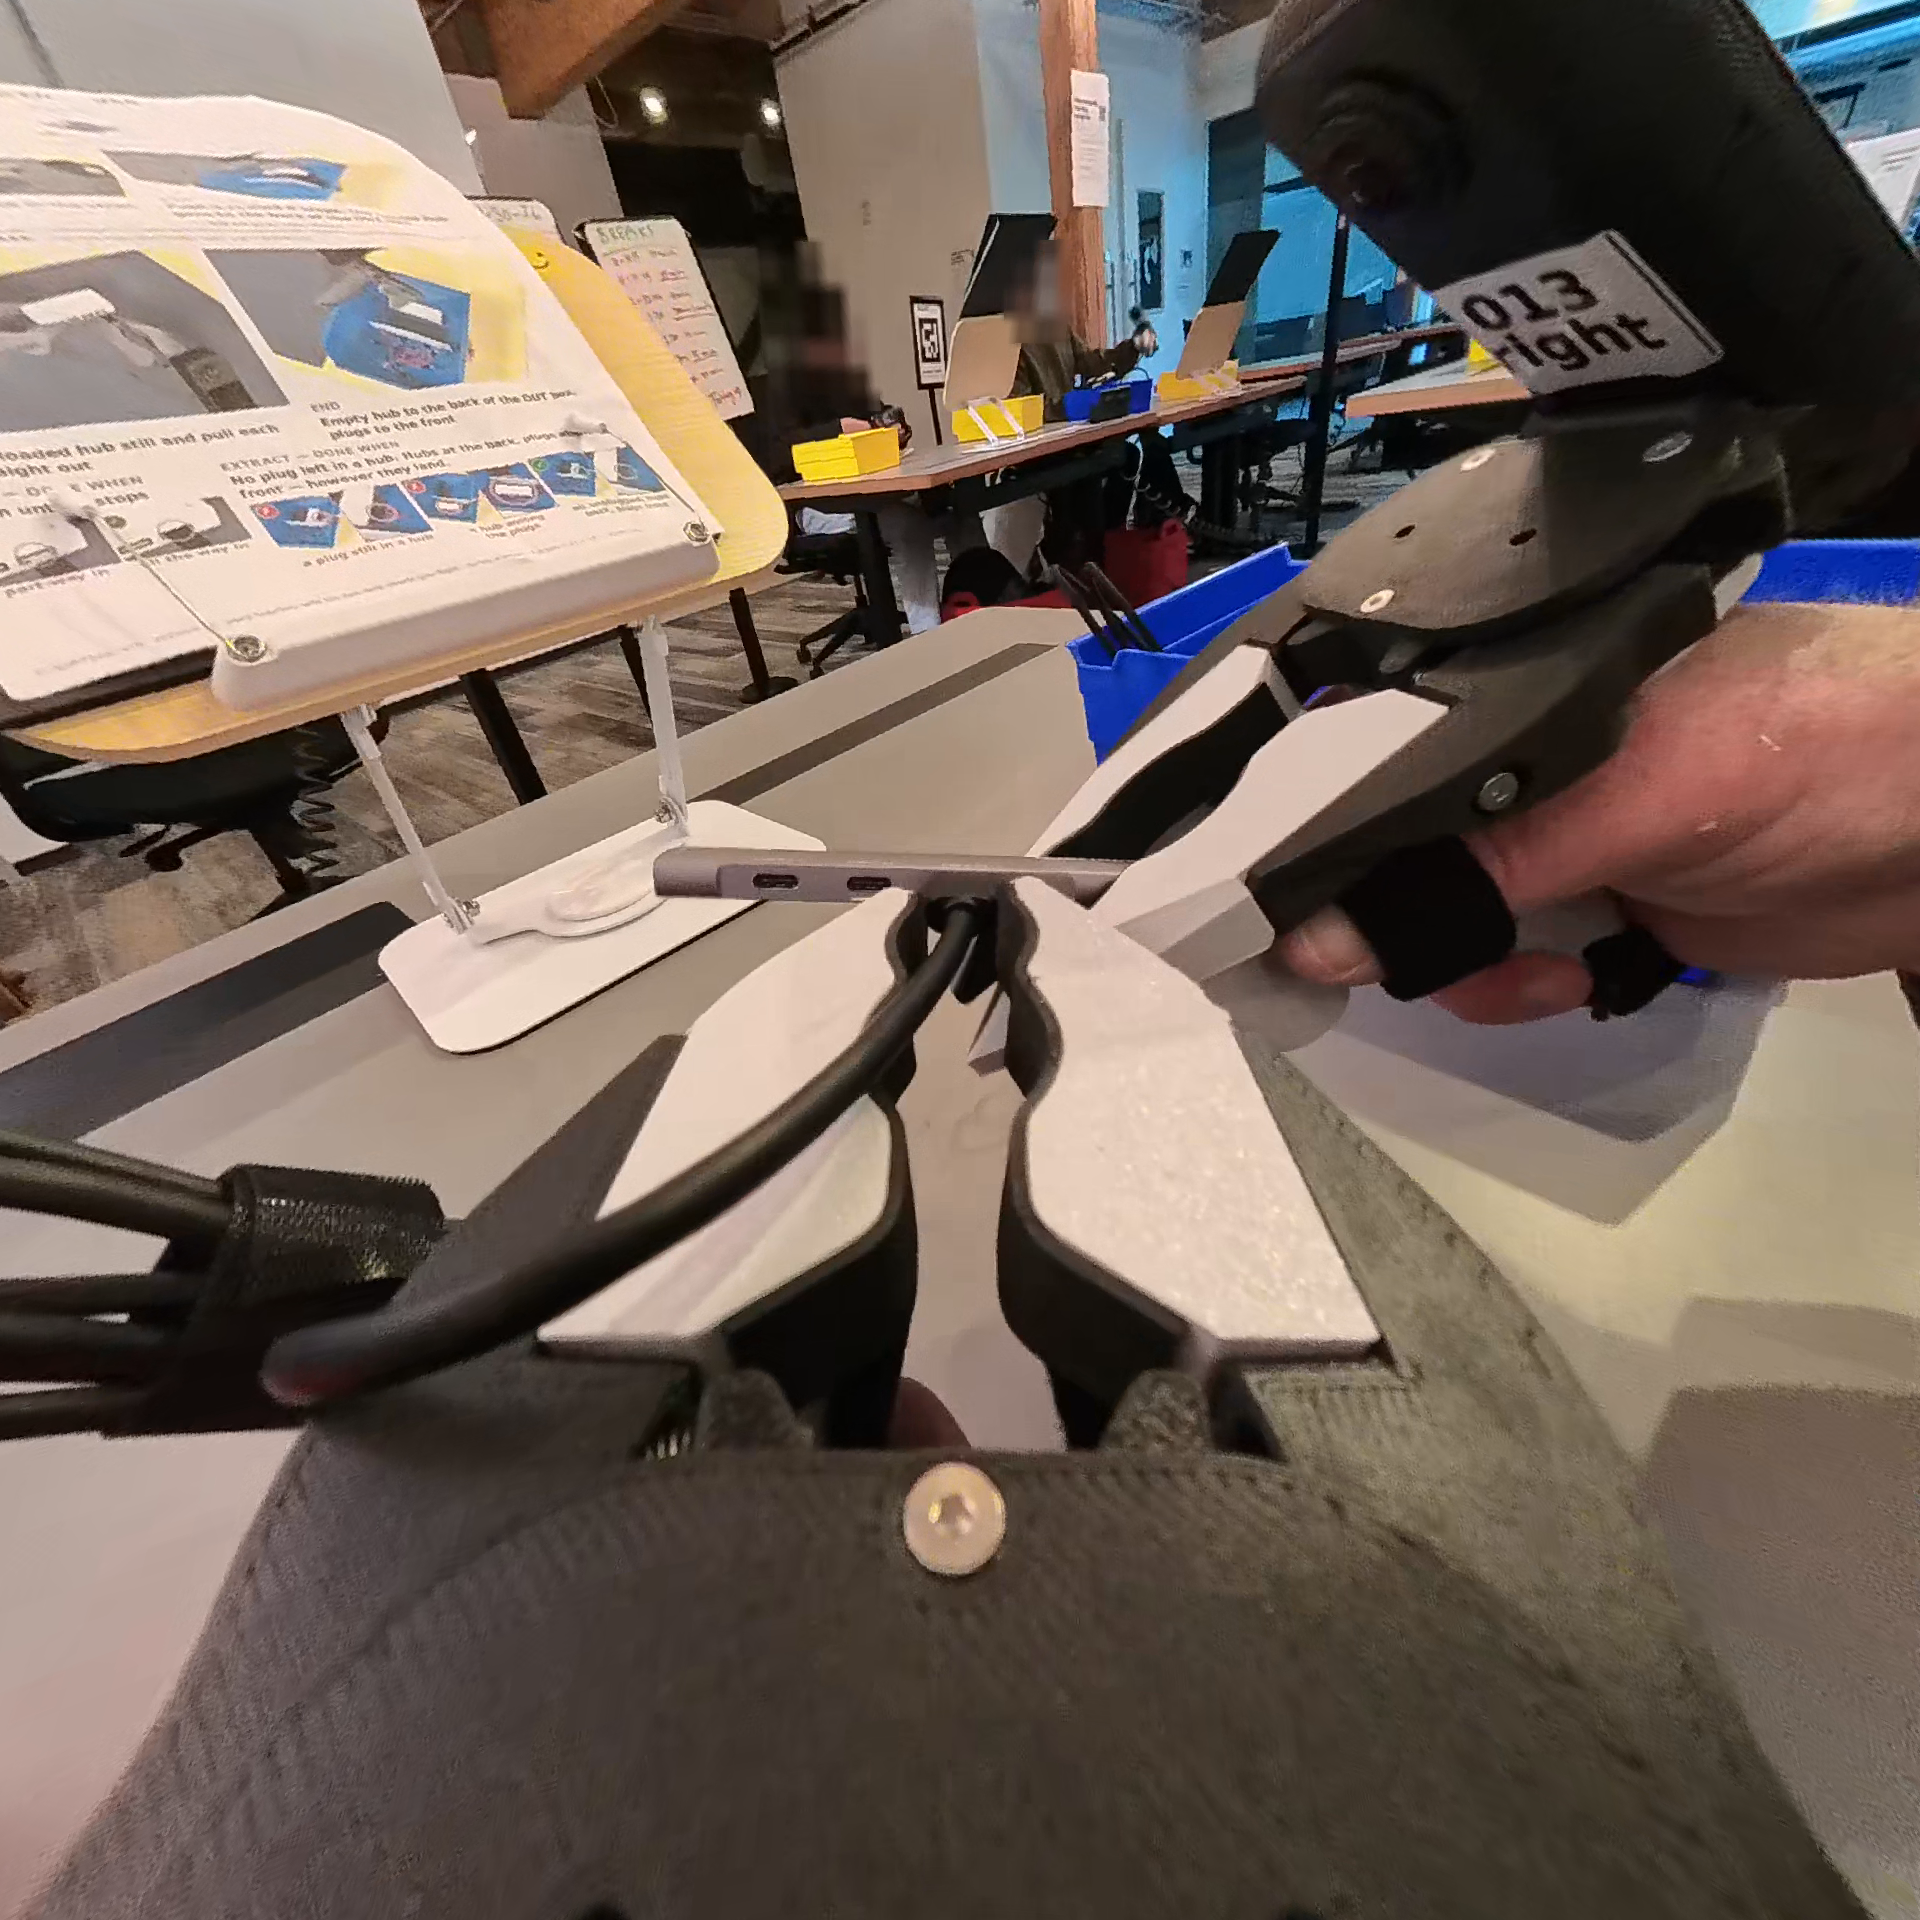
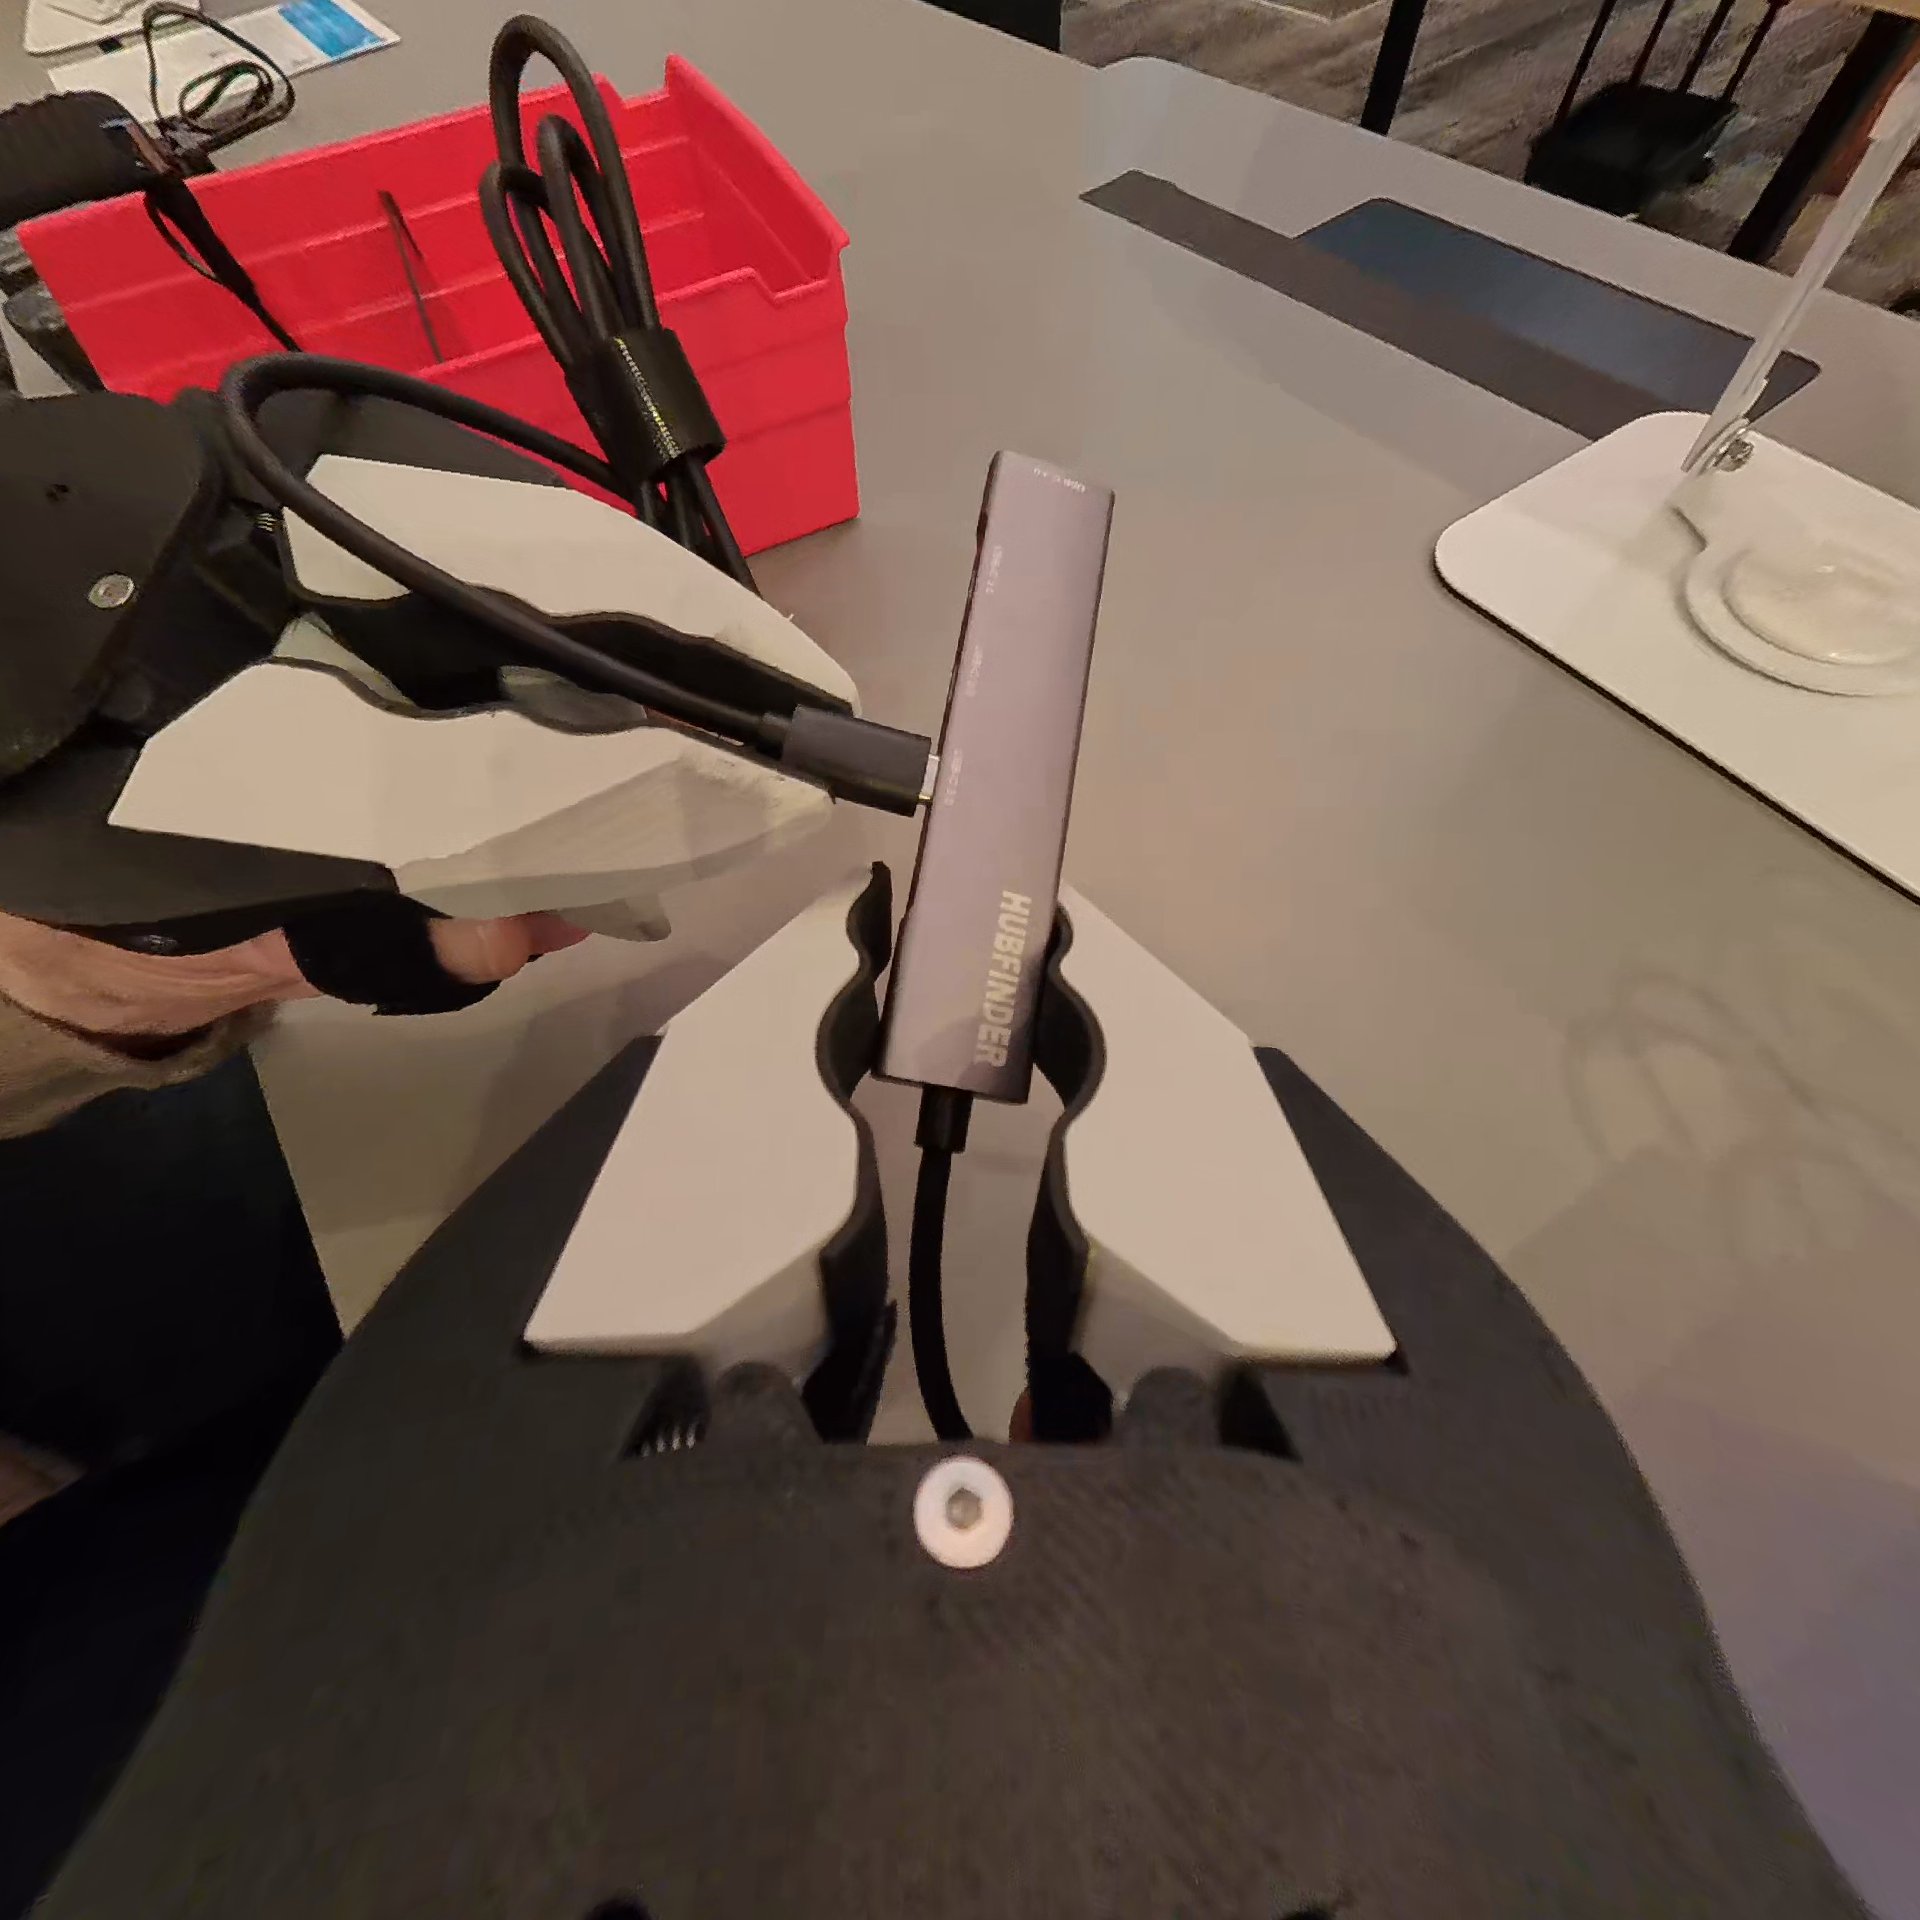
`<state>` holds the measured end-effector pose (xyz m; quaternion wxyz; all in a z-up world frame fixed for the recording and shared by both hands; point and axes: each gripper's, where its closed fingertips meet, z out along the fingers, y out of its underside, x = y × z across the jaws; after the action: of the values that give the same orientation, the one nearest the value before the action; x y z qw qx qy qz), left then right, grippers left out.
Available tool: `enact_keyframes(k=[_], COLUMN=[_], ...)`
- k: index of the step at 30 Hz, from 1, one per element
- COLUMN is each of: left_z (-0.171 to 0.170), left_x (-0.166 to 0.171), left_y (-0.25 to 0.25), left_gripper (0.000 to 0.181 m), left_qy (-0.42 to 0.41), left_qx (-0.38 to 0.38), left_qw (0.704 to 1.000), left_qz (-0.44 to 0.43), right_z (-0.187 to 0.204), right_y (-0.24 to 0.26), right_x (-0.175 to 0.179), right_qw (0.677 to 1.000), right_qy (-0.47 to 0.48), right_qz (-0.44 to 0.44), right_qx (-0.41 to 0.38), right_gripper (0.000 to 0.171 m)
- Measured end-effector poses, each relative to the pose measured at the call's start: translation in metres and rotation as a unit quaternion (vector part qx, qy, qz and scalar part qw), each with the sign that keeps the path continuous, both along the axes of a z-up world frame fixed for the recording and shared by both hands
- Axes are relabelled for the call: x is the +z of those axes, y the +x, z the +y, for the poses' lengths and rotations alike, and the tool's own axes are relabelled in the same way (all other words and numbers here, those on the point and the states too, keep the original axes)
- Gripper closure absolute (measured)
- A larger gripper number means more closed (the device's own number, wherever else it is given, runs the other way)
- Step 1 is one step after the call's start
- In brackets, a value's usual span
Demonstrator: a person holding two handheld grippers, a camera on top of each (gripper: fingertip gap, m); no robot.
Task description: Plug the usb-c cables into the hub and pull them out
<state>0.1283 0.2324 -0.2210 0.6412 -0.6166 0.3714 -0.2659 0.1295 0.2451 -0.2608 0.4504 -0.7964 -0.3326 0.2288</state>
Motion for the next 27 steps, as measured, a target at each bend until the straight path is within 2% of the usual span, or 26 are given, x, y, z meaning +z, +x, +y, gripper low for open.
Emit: enact_keyframes(k=[2,8,10,18,22,27], left_z=[0.001,-0.001,-0.003,-0.047,-0.061,-0.058], left_x=[-0.003,-0.01,-0.016,-0.04,-0.02,0.04], left_y=[0.002,-0.001,-0.002,-0.003,-0.02,-0.079], left_gripper=[0.169,0.15,0.149,0.152,0.153,0.153], left_qy=[-0.014,-0.037,-0.056,-0.091,-0.079,-0.037], left_qx=[0.002,0.009,0.008,-0.053,-0.052,0.018], left_qw=[1.0,0.999,0.998,0.983,0.981,0.986], left_qz=[0.004,0.019,0.036,0.152,0.168,0.162], right_z=[0.003,0.016,0.02,0.024,0.024,0.024], right_y=[0.003,0.024,0.032,0.045,0.047,0.048], right_x=[-0.001,-0.004,-0.007,-0.039,-0.054,-0.067], right_qw=[1.0,0.999,0.998,0.994,0.991,0.988], right_qy=[0.003,0.008,0.016,0.014,0.017,0.023], right_qz=[0.002,0.007,-0.005,-0.064,-0.098,-0.117], right_qx=[-0.009,-0.049,-0.066,-0.09,-0.094,-0.095], right_gripper=[0.149,0.149,0.149,0.149,0.149,0.149])
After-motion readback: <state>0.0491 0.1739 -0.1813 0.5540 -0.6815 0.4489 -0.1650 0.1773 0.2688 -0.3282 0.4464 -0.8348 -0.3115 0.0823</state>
